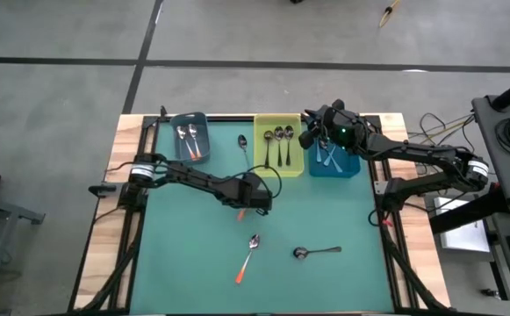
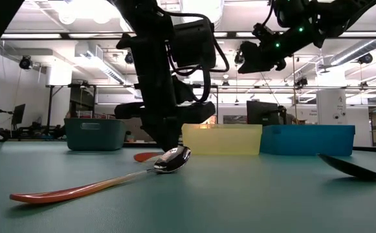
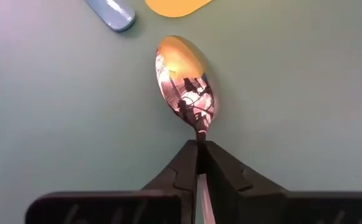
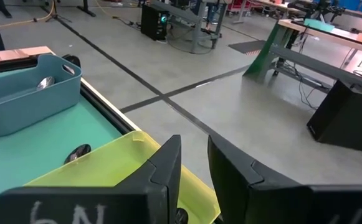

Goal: Sort silverware by color (type)
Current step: Put the orange spoon into the green bin

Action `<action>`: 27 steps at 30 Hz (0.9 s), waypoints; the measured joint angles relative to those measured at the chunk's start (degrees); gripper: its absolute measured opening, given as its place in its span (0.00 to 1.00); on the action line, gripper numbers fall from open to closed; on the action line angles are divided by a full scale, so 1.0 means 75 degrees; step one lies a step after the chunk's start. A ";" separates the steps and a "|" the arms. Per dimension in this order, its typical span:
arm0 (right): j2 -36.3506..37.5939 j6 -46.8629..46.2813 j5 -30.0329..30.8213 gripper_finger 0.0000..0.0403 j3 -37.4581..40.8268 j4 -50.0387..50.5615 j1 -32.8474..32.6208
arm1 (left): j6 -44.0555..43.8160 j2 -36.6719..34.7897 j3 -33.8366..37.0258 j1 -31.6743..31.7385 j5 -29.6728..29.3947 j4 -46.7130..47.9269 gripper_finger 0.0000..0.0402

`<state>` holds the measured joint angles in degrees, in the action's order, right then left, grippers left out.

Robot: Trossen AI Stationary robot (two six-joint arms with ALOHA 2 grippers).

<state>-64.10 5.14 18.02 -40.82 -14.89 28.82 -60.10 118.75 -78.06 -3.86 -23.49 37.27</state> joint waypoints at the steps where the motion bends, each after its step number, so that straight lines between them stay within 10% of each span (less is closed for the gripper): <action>1: 0.0000 0.0006 0.0000 0.18 0.0000 0.0006 0.0000 | 0.0003 -0.0017 0.0004 -0.0001 0.0000 0.0026 0.02; 14: -0.0003 -0.0007 -0.0092 0.17 0.0000 0.0177 -0.0002 | 0.2129 -0.1544 0.0410 -0.0085 0.0000 -0.0345 0.00; 21: -0.0003 0.0360 -0.2201 0.17 0.0000 0.0124 -0.0006 | 0.4752 -0.3087 0.2427 -0.0123 0.1138 -0.4549 0.00; 27: -0.0025 0.1127 -0.5876 0.17 0.0000 0.0109 -0.0006 | 0.5674 -0.3754 0.4570 -0.0166 0.2921 -1.0018 0.00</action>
<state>-64.28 13.59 -26.05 -40.82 -14.07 28.77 -17.54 90.59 -43.79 -5.10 -1.58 -37.87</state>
